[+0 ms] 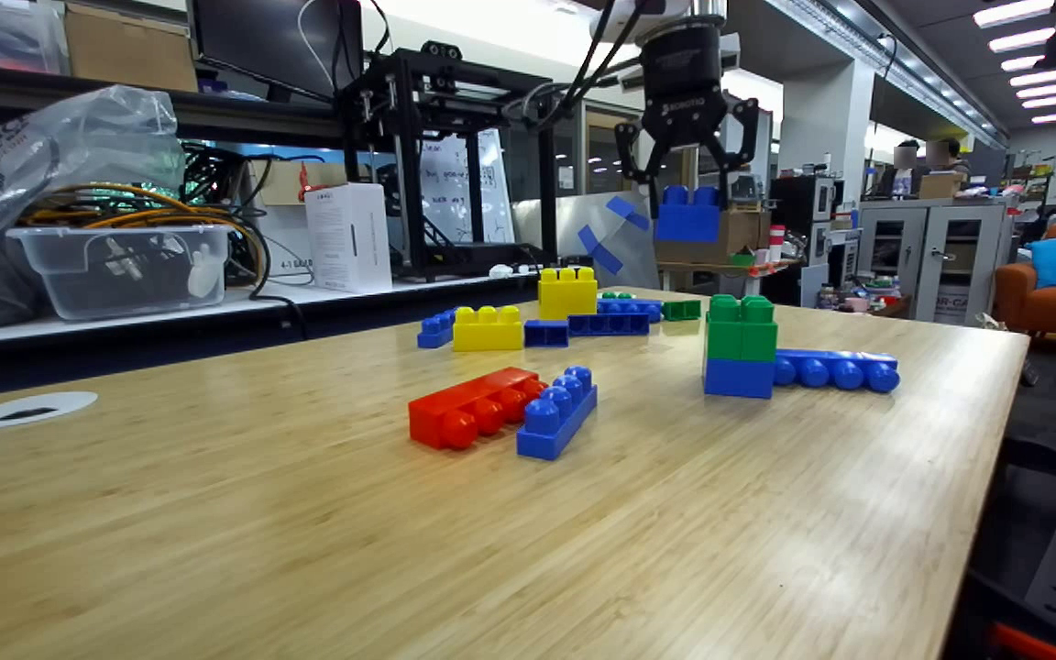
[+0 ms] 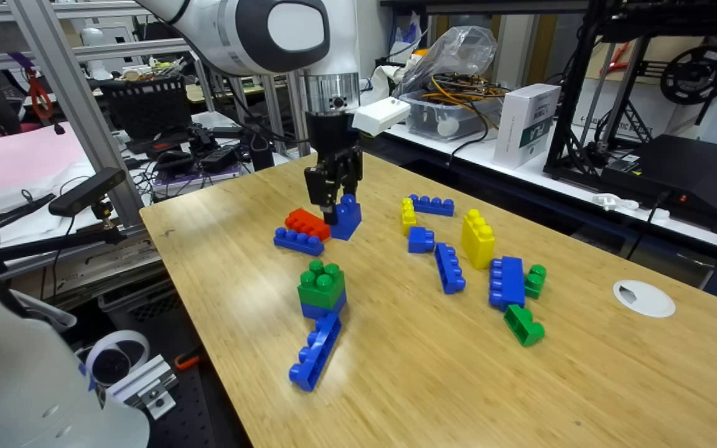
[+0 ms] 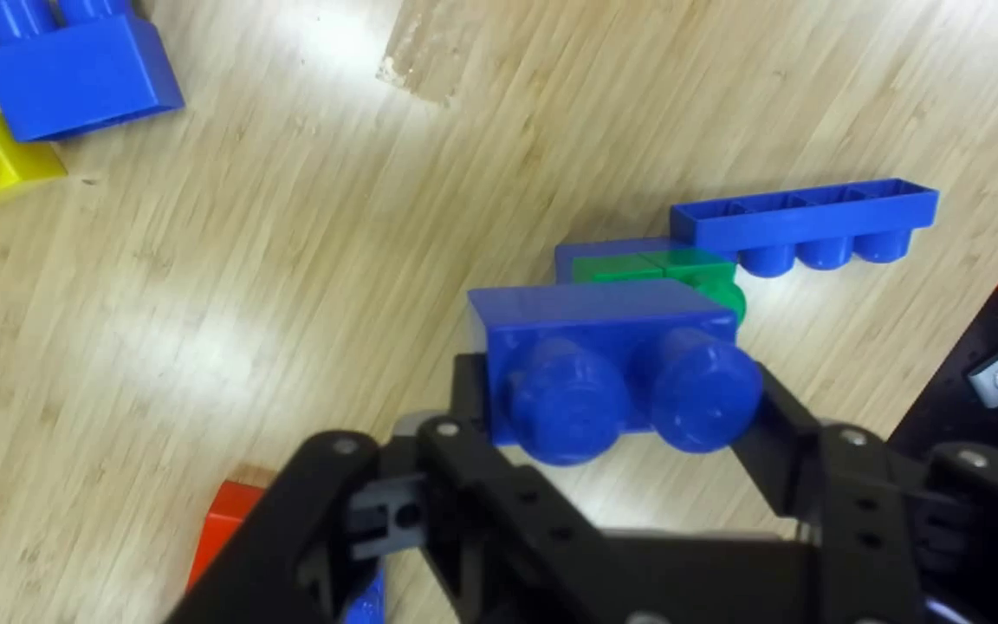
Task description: Move the blue and green object, then pick up the blue object and put it on the blue and green object
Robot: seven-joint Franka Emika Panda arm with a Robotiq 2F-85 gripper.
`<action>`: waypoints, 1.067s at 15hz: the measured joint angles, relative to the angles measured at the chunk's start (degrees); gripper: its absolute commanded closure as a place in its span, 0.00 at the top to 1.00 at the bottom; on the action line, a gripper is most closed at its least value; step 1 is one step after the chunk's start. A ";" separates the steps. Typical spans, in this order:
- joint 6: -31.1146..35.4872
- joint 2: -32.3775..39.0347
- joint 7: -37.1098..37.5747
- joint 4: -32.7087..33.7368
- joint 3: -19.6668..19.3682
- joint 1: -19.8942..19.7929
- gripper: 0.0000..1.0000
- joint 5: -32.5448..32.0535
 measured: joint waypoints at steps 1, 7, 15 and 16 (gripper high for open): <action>-0.63 -0.92 -0.62 -0.30 -0.40 0.01 0.45 0.00; -2.36 -3.52 -3.90 -3.60 -2.11 0.07 0.45 0.18; -1.99 -4.13 -5.01 -8.68 -2.98 0.41 0.45 0.61; -1.84 -4.27 -5.16 -9.14 -3.02 0.47 0.45 0.63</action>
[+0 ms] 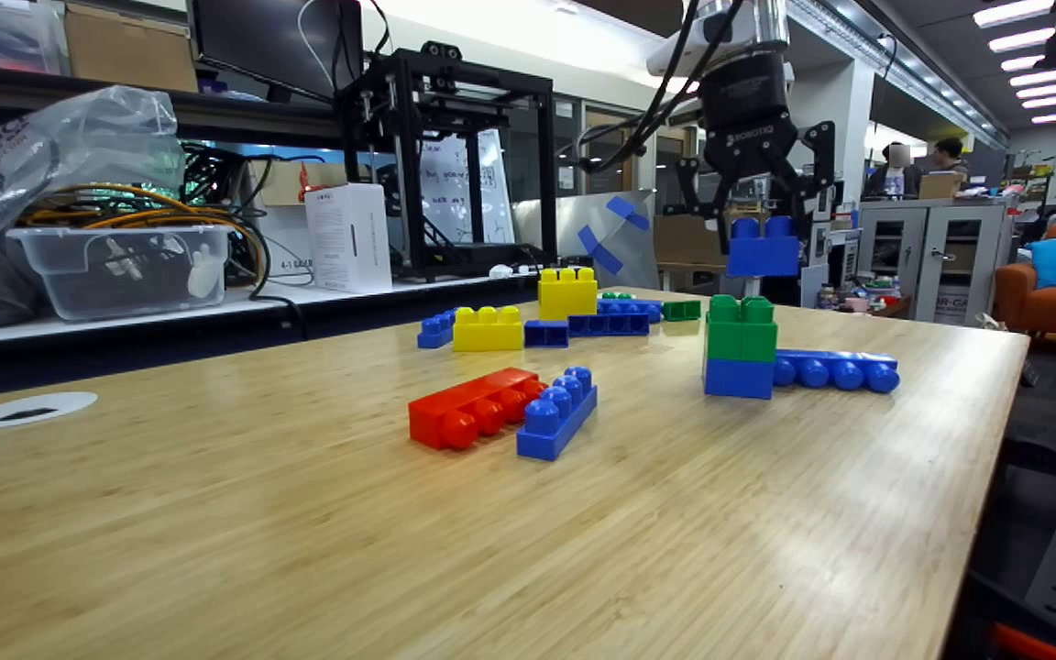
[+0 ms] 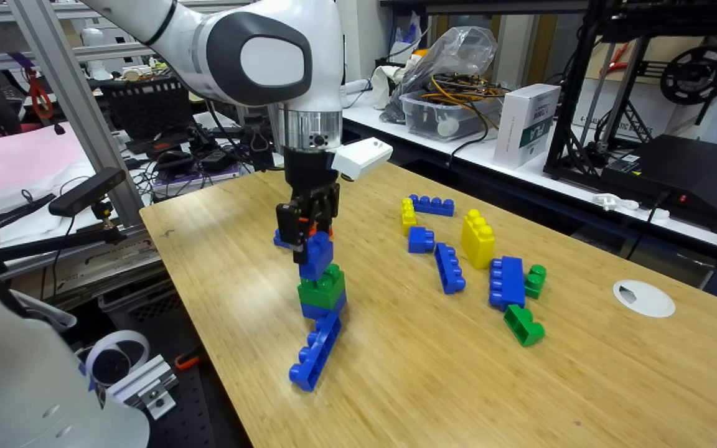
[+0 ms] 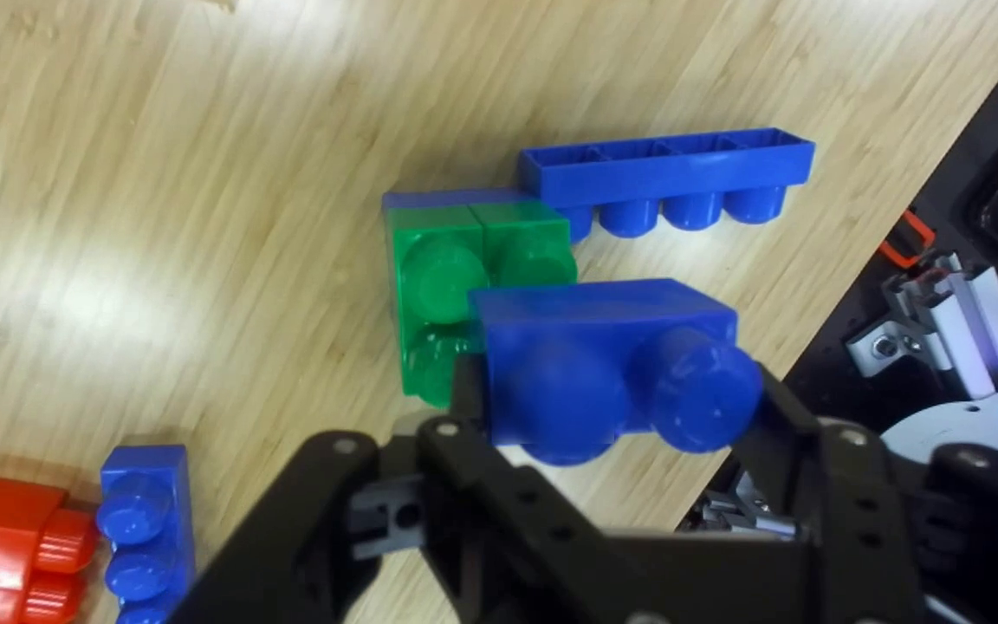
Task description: Move the blue and green object, then pick up the blue object and put it on the blue and green object
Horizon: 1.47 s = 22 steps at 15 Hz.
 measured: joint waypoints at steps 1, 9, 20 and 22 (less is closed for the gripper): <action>0.19 -0.21 -0.10 -0.39 -0.03 0.09 0.45 0.00; 4.60 -0.92 -0.14 -2.14 -0.11 0.48 0.45 -0.27; 6.94 -0.08 -0.16 -2.97 -0.77 0.48 0.45 -0.41; 6.96 0.18 -0.19 -2.99 -0.77 0.48 0.45 -0.44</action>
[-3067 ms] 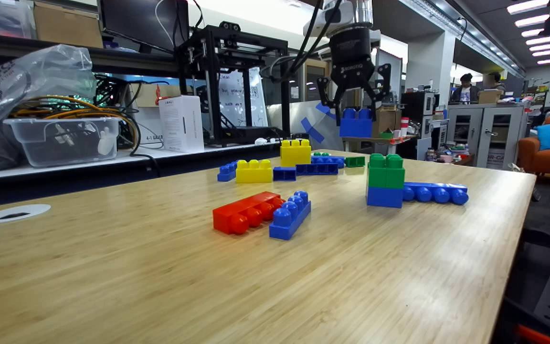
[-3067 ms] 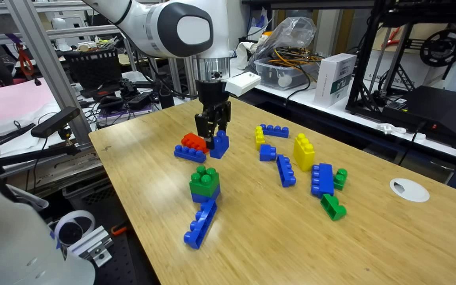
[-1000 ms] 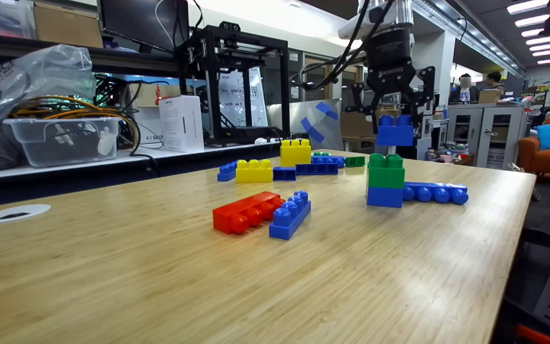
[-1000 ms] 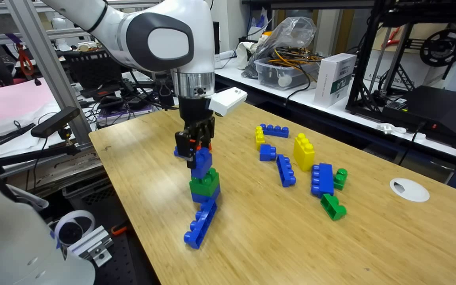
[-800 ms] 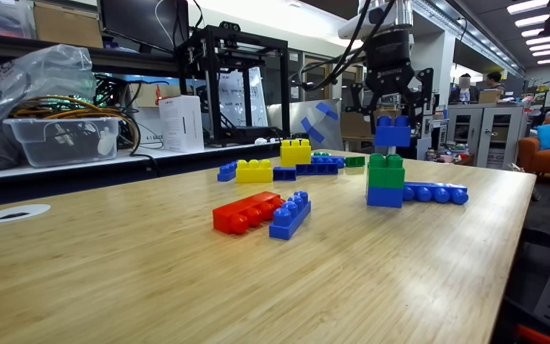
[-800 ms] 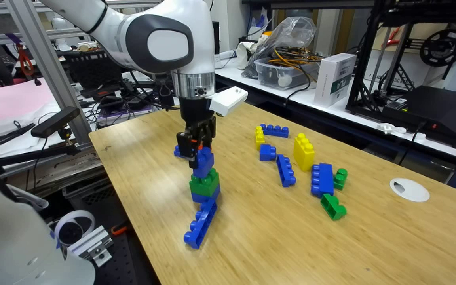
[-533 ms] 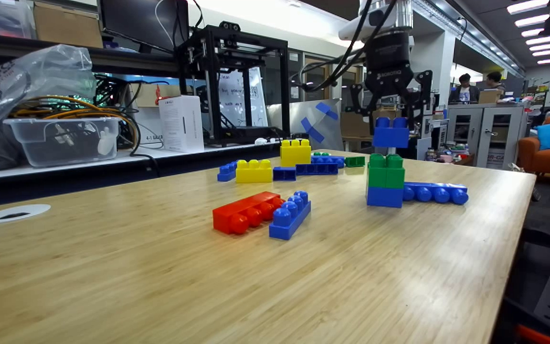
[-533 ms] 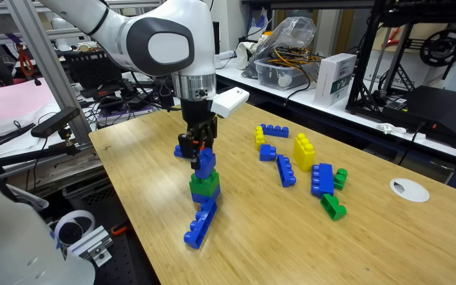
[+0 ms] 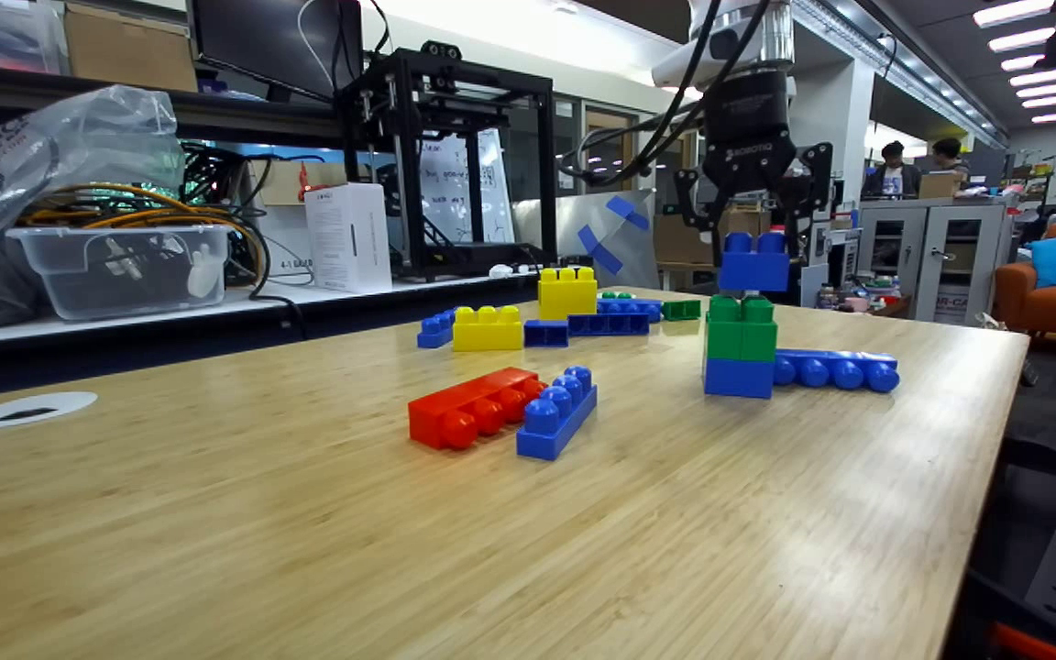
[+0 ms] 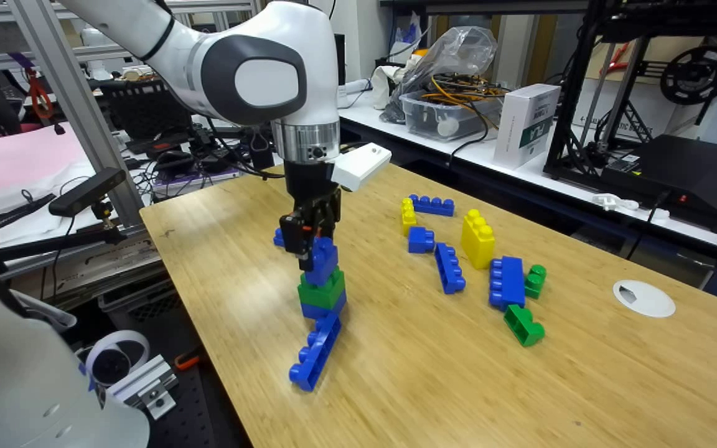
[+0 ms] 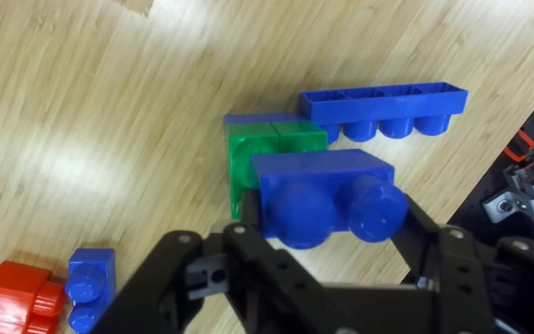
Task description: Move the blue and green object, then pick up the blue object and put it on the blue and green object
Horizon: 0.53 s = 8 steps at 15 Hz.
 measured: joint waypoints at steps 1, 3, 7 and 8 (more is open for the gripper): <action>0.02 0.15 -0.03 0.00 0.00 0.00 0.45 -0.01; 0.13 0.47 -0.07 0.00 0.00 0.03 0.45 -0.03; 0.87 1.26 -0.09 0.01 0.00 0.11 0.45 -0.13; 1.17 1.39 -0.09 0.06 0.00 0.11 0.45 -0.26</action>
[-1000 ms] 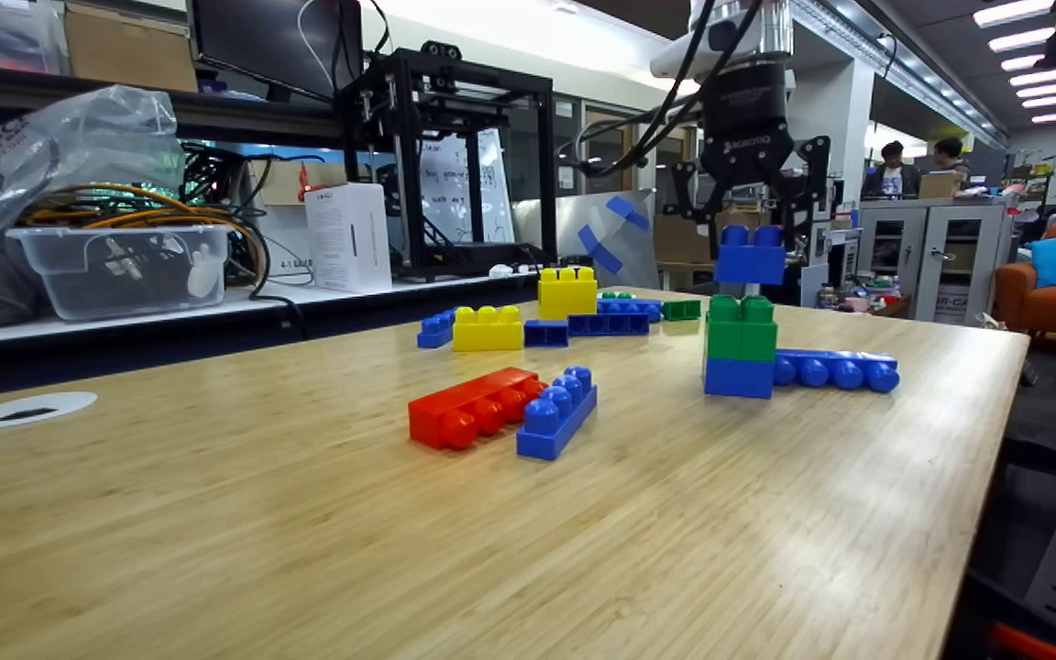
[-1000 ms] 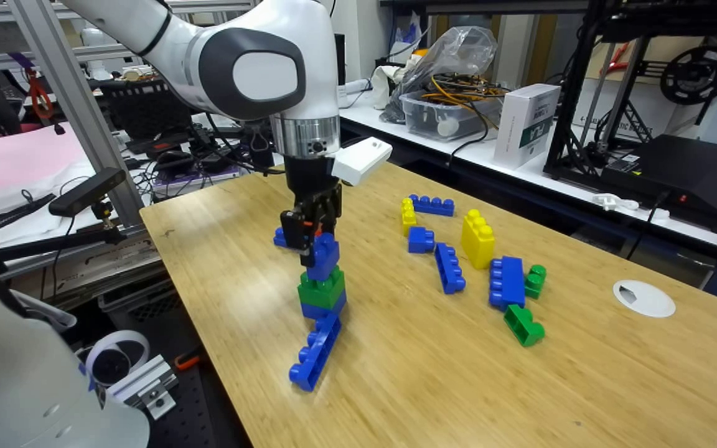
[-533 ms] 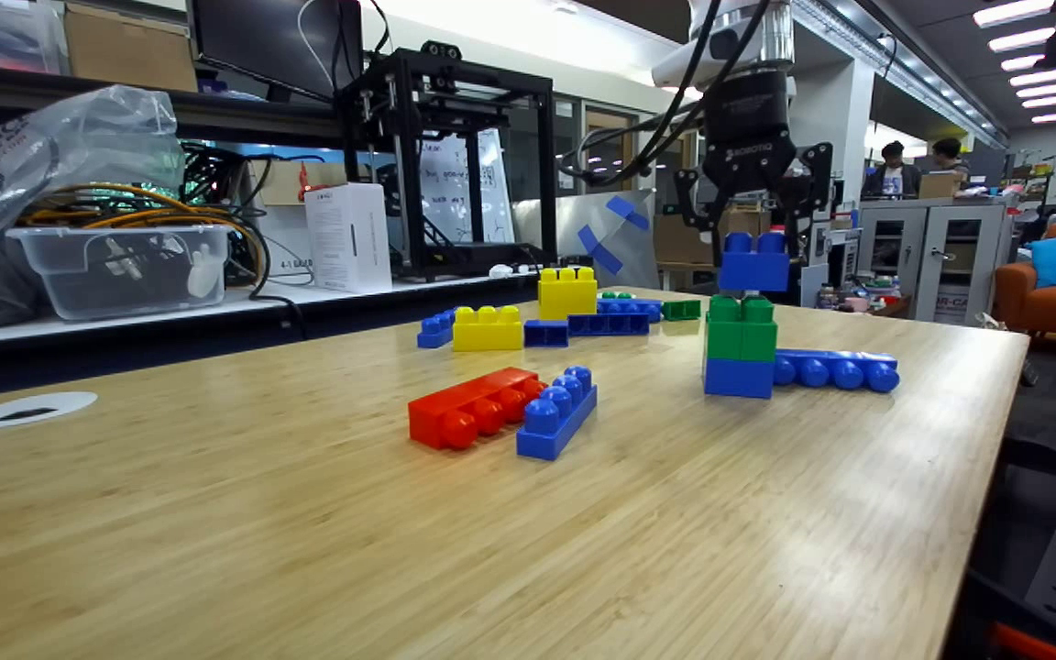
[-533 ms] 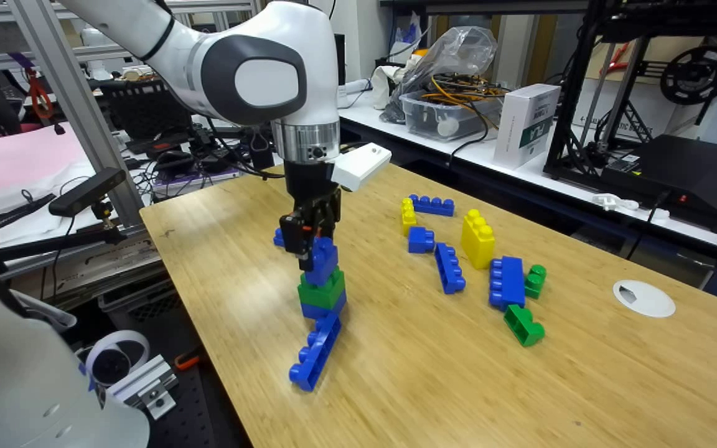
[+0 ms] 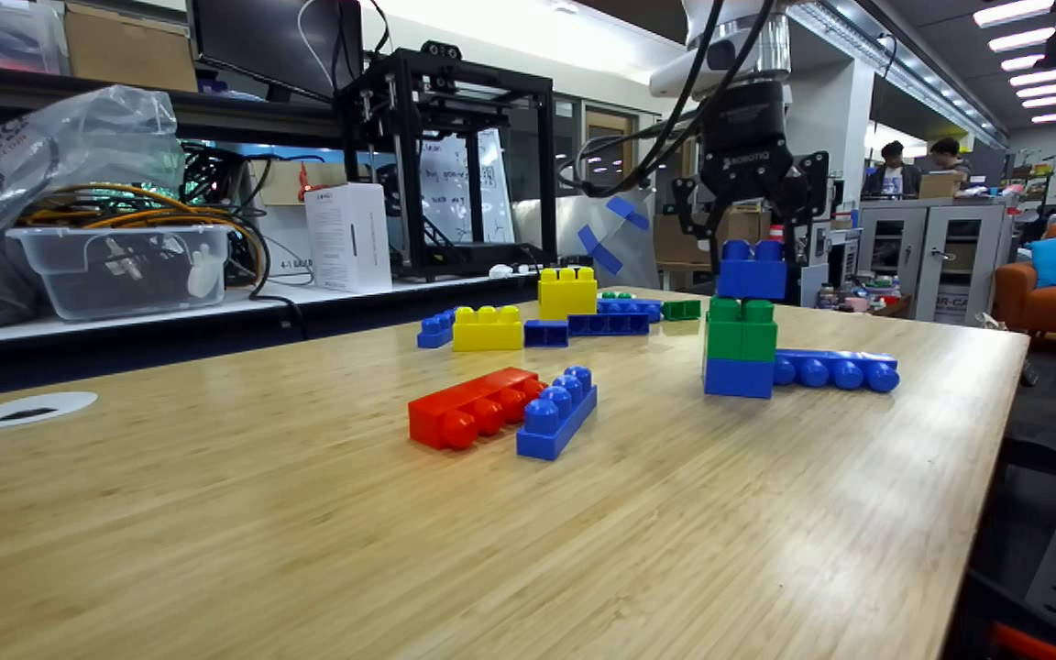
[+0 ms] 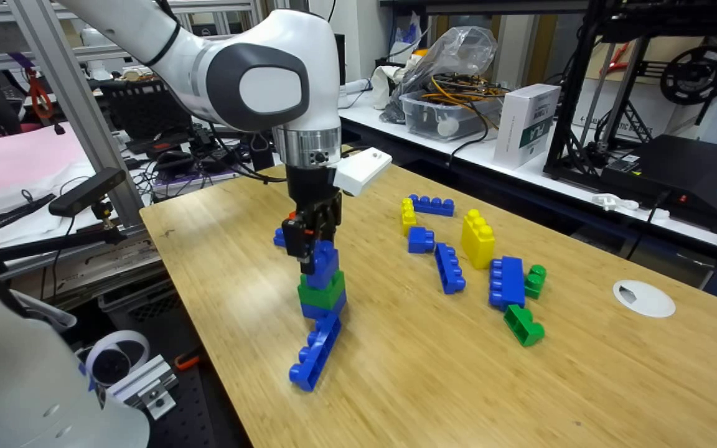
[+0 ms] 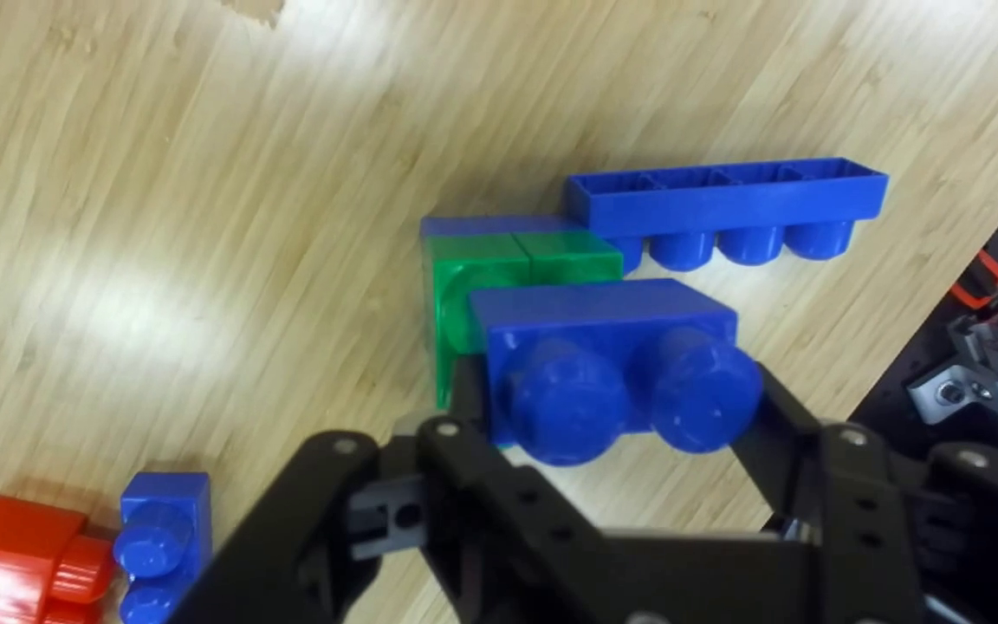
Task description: Move the blue and green object, then pick up the blue object and put it on the blue and green object
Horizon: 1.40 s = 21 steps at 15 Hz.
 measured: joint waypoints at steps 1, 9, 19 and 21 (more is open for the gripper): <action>0.34 0.16 0.00 0.05 0.00 0.00 0.45 -0.16; 1.80 2.55 0.00 0.42 0.13 0.08 0.45 -1.82; 1.82 3.26 -0.03 1.03 0.15 0.08 0.45 -2.07; 1.86 3.32 -0.03 1.09 0.15 0.08 0.45 -2.07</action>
